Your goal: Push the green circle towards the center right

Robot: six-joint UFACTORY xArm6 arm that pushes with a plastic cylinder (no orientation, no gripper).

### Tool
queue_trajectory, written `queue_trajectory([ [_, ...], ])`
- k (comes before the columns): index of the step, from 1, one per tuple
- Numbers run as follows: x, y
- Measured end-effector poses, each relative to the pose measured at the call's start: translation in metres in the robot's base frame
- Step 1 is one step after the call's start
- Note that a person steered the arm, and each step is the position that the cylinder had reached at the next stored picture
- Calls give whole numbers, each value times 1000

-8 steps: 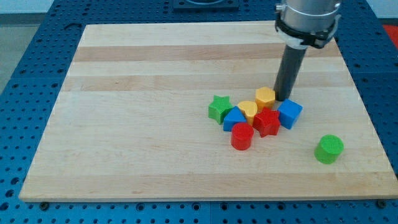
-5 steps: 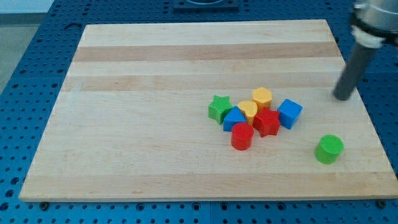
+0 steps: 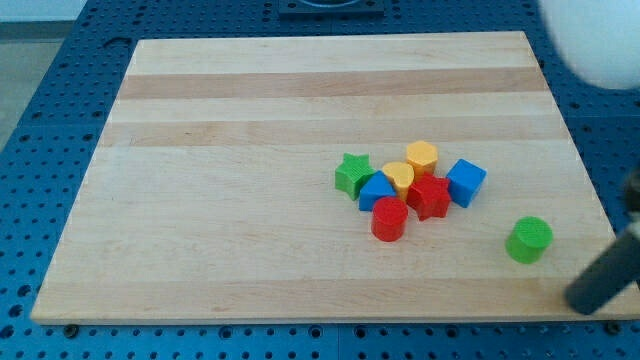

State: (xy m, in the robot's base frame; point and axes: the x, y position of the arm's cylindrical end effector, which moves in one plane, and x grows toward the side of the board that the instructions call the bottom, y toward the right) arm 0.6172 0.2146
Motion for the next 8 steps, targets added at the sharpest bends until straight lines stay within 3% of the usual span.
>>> queue_trajectory([
  [1, -22, -27],
  [5, -141, 3],
  [8, -117, 35],
])
